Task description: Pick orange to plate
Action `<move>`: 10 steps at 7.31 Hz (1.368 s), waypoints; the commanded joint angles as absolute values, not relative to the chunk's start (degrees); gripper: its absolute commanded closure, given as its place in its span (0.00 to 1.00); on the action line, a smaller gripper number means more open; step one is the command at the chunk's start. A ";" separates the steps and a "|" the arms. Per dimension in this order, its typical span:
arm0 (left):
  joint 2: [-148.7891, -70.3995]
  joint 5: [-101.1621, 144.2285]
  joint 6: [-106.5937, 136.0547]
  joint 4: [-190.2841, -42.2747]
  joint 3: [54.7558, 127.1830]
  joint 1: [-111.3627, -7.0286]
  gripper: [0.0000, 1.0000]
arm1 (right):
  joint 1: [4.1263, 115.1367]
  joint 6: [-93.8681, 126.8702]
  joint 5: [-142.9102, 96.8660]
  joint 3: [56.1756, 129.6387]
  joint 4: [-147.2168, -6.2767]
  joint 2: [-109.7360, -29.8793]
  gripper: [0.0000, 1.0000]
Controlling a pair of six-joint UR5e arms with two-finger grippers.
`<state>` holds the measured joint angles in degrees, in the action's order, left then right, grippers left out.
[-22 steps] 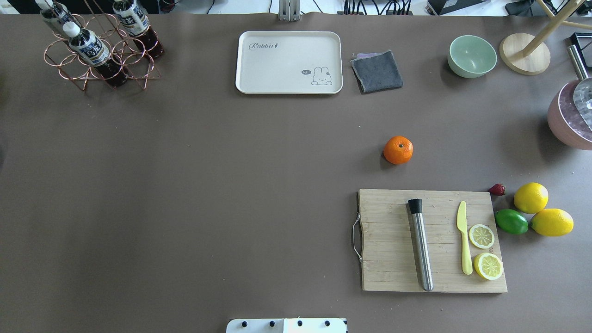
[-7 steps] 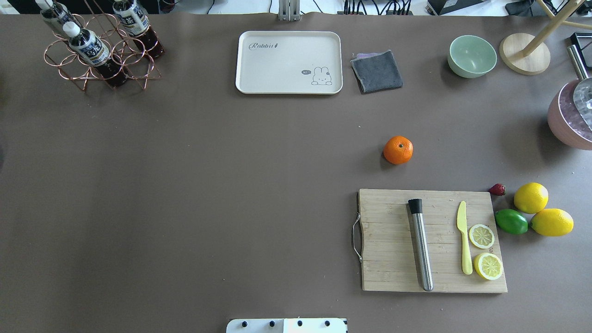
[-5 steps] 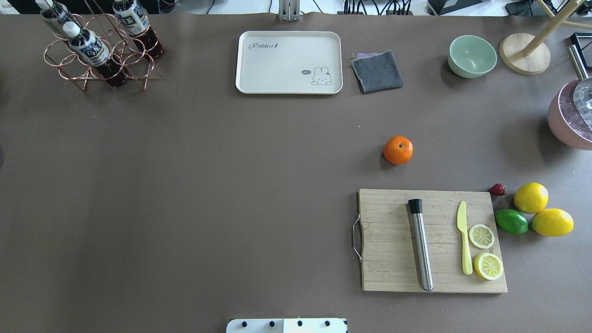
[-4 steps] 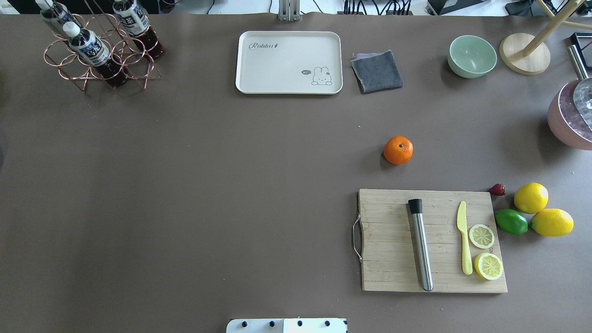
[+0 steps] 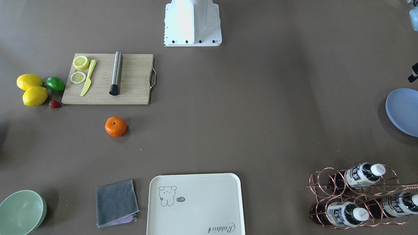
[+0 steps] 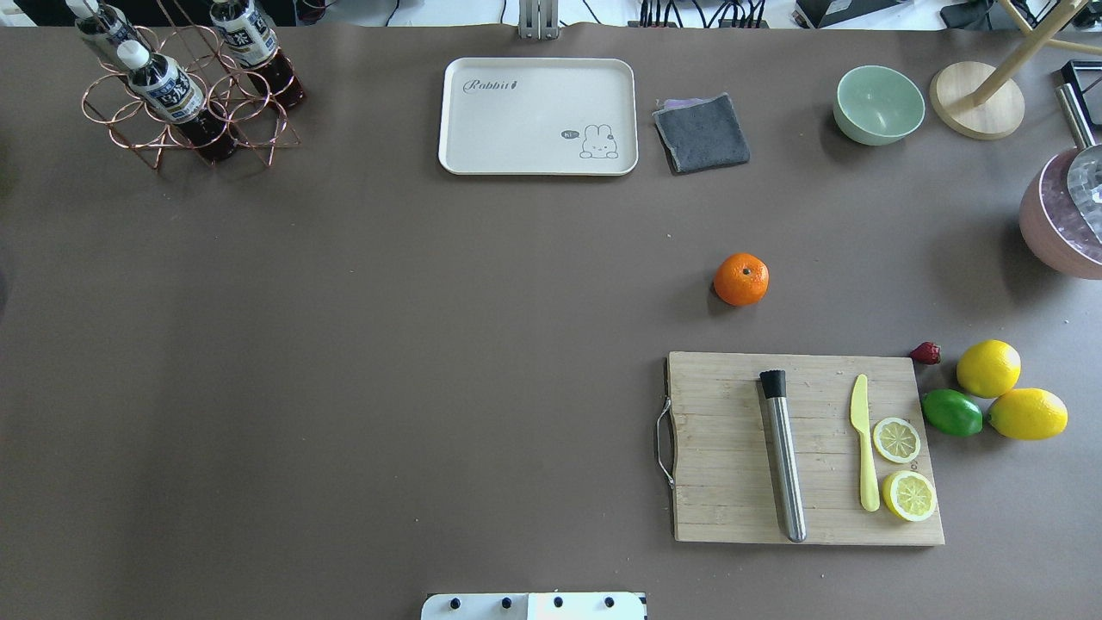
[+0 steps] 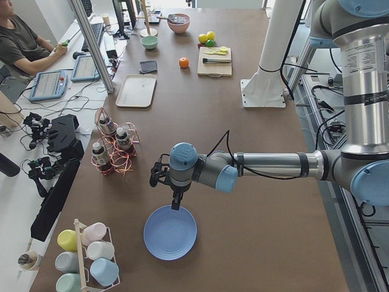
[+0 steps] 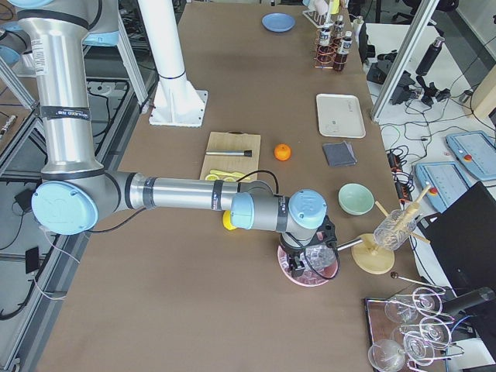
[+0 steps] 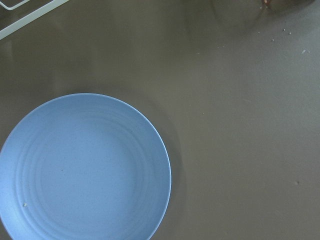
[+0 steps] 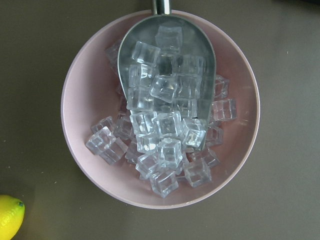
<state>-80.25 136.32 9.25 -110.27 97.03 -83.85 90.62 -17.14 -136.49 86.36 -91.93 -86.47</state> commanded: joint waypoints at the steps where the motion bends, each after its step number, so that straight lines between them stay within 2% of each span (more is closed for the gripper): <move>1: -80.24 136.41 9.32 -110.30 97.12 -83.85 0.02 | 90.62 -17.14 -136.49 86.40 -91.93 -86.66 0.00; 3: -80.33 136.41 9.32 -110.22 96.95 -83.76 0.02 | 90.53 -17.14 -136.49 86.31 -91.93 -86.57 0.00; 4: -80.85 136.49 7.49 -111.35 92.94 -83.85 0.02 | 90.35 -17.05 -136.49 86.31 -91.93 -86.57 0.00; 7: -88.65 135.88 3.79 -127.91 68.38 -83.76 0.02 | 89.12 -16.70 -136.49 86.22 -91.93 -86.48 0.00; 8: -91.38 134.75 0.12 -128.58 62.81 -83.76 0.02 | 88.34 -16.70 -136.76 86.39 -91.85 -86.40 0.00; 10: -92.81 134.56 -1.05 -128.41 58.99 -84.02 0.02 | 87.19 -16.70 -137.29 86.83 -91.85 -85.96 0.00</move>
<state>-91.65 134.74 -0.17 -128.04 62.16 -83.86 87.73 -16.71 -137.07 86.59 -91.86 -86.15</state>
